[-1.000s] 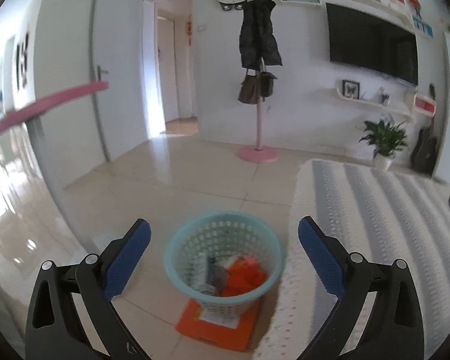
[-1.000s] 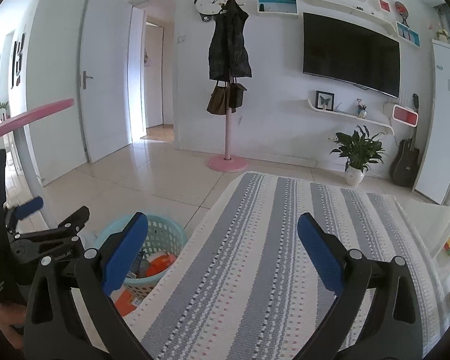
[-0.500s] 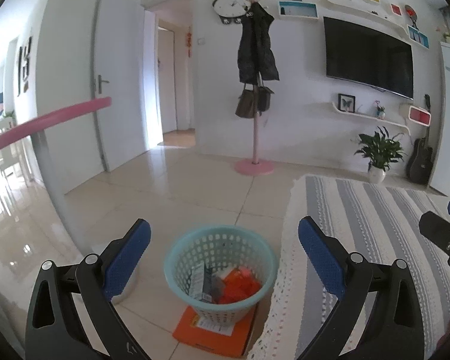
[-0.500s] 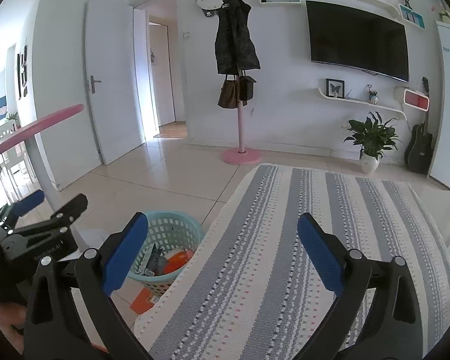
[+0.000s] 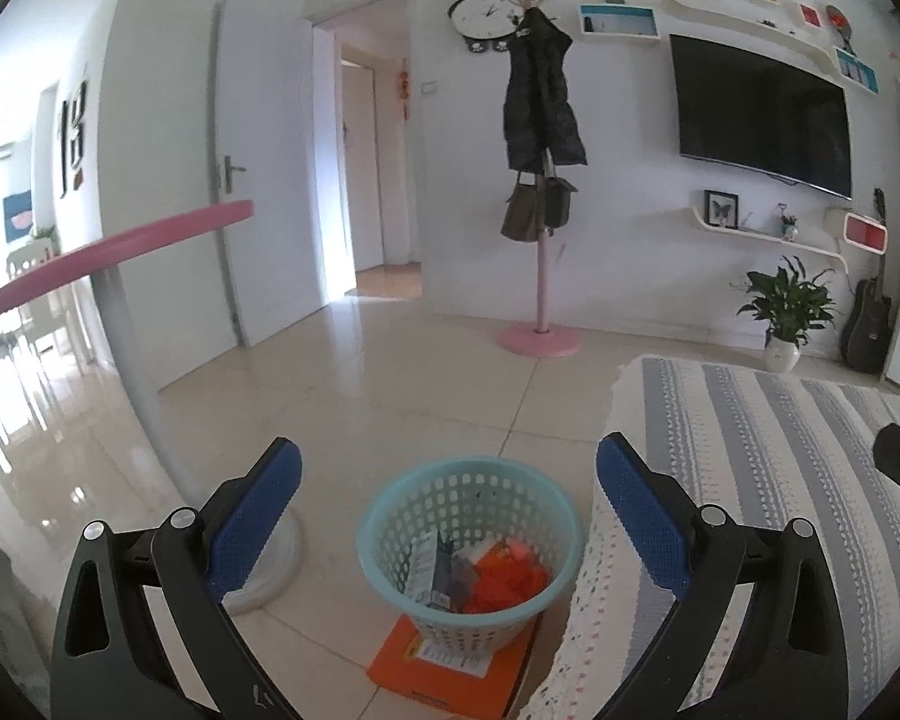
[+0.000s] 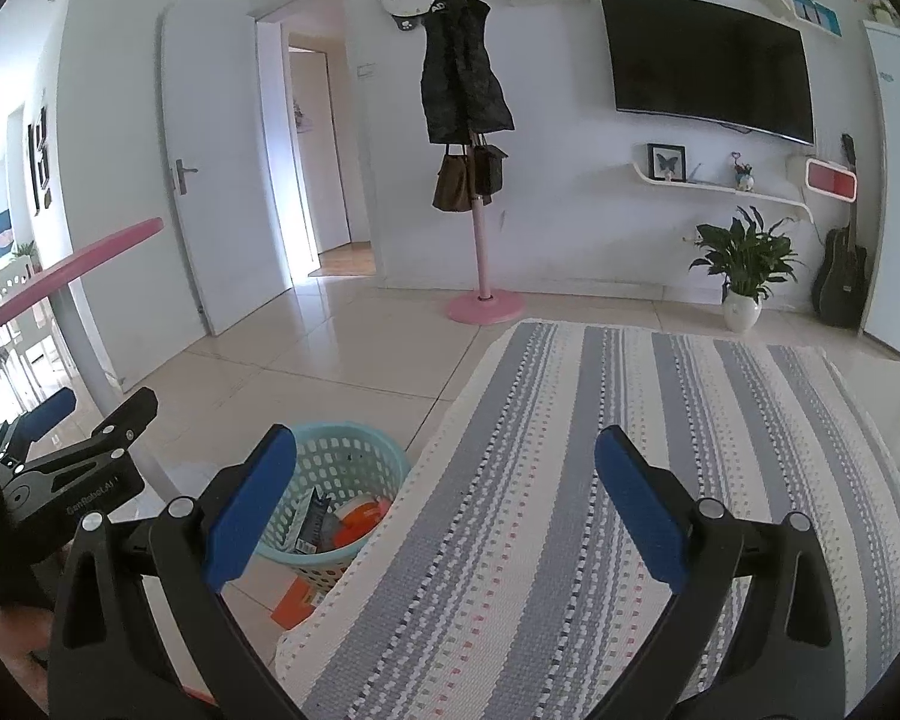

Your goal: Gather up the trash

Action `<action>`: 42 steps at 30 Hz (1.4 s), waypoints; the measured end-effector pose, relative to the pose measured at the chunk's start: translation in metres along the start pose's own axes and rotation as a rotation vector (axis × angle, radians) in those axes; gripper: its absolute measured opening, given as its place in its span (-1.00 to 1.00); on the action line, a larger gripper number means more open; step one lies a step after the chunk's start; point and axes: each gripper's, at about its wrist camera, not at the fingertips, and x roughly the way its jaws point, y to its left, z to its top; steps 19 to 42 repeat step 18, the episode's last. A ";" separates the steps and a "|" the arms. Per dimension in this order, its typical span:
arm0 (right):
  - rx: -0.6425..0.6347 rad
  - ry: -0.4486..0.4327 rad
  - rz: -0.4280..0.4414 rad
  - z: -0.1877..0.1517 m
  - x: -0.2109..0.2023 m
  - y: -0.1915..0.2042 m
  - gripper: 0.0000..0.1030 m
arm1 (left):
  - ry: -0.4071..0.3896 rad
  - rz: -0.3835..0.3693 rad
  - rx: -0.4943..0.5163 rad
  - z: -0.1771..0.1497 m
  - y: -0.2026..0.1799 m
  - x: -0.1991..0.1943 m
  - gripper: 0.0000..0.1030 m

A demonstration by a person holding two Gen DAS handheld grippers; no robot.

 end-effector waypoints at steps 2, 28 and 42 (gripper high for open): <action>0.012 0.007 0.005 -0.001 0.001 -0.003 0.85 | 0.004 0.002 -0.008 0.000 0.003 0.001 0.85; -0.003 0.030 0.011 -0.005 0.004 0.000 0.85 | 0.065 -0.015 -0.077 -0.004 0.020 0.016 0.86; -0.003 0.030 0.011 -0.005 0.004 0.000 0.85 | 0.065 -0.015 -0.077 -0.004 0.020 0.016 0.86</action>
